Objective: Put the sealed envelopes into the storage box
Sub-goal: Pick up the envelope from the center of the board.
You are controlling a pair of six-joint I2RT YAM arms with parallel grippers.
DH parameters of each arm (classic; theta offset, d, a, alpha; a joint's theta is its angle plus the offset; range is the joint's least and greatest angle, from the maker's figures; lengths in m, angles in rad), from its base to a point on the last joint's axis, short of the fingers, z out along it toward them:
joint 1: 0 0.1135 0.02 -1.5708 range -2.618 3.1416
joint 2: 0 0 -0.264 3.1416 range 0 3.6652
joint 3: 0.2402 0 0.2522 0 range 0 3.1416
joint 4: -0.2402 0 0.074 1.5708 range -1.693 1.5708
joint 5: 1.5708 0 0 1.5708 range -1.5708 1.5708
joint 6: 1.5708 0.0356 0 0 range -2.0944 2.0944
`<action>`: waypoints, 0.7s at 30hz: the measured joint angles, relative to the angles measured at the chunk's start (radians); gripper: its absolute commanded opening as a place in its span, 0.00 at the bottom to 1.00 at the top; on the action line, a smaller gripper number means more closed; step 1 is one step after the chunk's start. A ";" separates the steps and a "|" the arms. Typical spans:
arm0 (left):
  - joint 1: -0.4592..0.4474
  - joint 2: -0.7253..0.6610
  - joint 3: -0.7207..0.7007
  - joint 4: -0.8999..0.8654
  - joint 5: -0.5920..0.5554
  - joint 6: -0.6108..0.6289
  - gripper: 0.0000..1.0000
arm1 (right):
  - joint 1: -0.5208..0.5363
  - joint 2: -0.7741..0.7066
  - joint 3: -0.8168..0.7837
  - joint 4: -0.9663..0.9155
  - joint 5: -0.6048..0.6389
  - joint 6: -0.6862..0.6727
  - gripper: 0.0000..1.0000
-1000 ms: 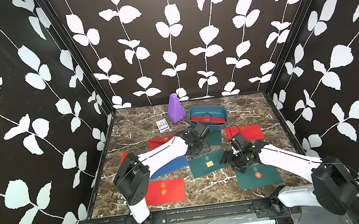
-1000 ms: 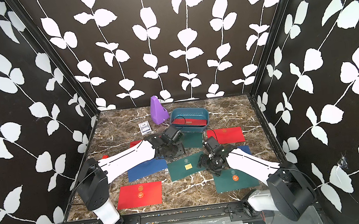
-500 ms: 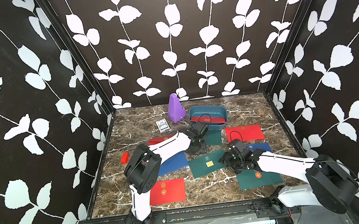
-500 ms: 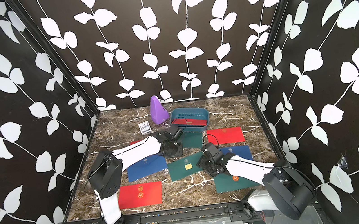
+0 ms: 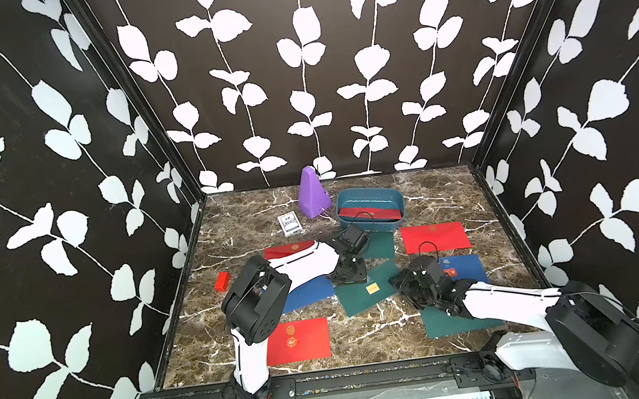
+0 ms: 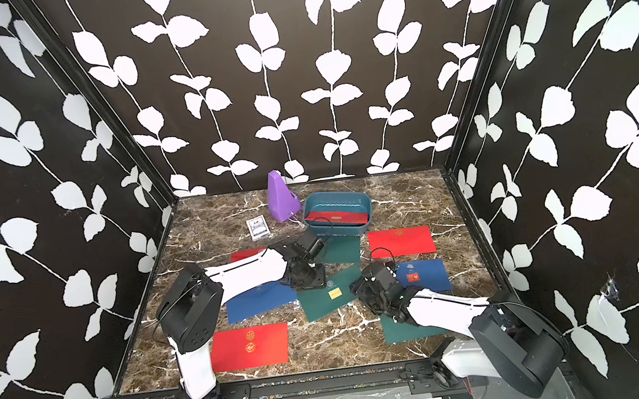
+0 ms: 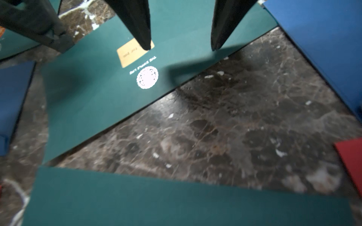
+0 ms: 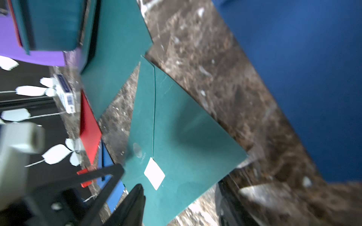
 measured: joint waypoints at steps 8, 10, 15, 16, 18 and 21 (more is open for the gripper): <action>-0.019 0.000 -0.011 0.004 0.029 -0.014 0.52 | 0.008 0.002 -0.045 0.084 0.047 0.005 0.48; -0.024 0.000 -0.011 0.004 0.037 -0.016 0.51 | 0.010 0.000 -0.063 0.117 0.058 0.005 0.47; -0.033 0.010 -0.011 0.003 0.050 -0.017 0.51 | 0.013 0.002 -0.105 0.203 0.087 0.006 0.45; -0.035 0.010 -0.011 0.006 0.052 -0.018 0.51 | 0.013 0.006 -0.111 0.221 0.092 0.008 0.45; -0.037 0.011 -0.011 0.007 0.055 -0.018 0.51 | 0.013 0.017 -0.118 0.253 0.102 0.008 0.45; -0.037 0.011 -0.011 0.007 0.058 -0.018 0.51 | 0.013 0.048 -0.120 0.306 0.109 0.008 0.44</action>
